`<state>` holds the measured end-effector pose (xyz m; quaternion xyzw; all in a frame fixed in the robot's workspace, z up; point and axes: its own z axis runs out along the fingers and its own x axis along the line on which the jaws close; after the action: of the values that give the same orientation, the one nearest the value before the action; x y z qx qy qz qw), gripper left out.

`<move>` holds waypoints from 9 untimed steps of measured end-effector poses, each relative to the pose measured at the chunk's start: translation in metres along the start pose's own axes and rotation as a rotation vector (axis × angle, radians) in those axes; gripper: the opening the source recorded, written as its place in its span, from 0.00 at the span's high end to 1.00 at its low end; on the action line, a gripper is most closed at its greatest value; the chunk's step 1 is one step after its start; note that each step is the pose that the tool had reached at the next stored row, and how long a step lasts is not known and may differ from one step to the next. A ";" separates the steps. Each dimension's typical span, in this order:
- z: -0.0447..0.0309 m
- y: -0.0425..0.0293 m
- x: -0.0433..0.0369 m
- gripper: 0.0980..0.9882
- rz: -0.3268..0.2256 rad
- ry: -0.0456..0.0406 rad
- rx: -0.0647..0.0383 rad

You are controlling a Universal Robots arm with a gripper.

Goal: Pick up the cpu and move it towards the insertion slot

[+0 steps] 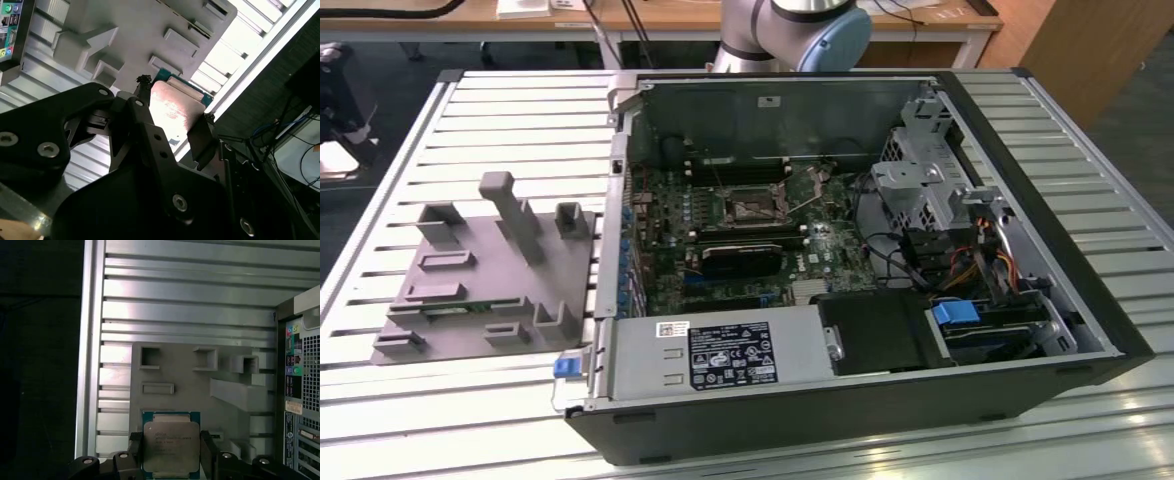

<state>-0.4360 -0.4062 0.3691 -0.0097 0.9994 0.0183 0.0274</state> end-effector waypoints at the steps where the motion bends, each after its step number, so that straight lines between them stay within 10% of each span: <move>1: -0.0025 0.0001 -0.0001 0.50 0.000 -0.0006 0.000; 9: -0.0229 0.0008 -0.0013 0.50 0.000 -0.0042 0.000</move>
<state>-0.4360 -0.4062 0.3921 -0.0097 0.9994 0.0182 0.0295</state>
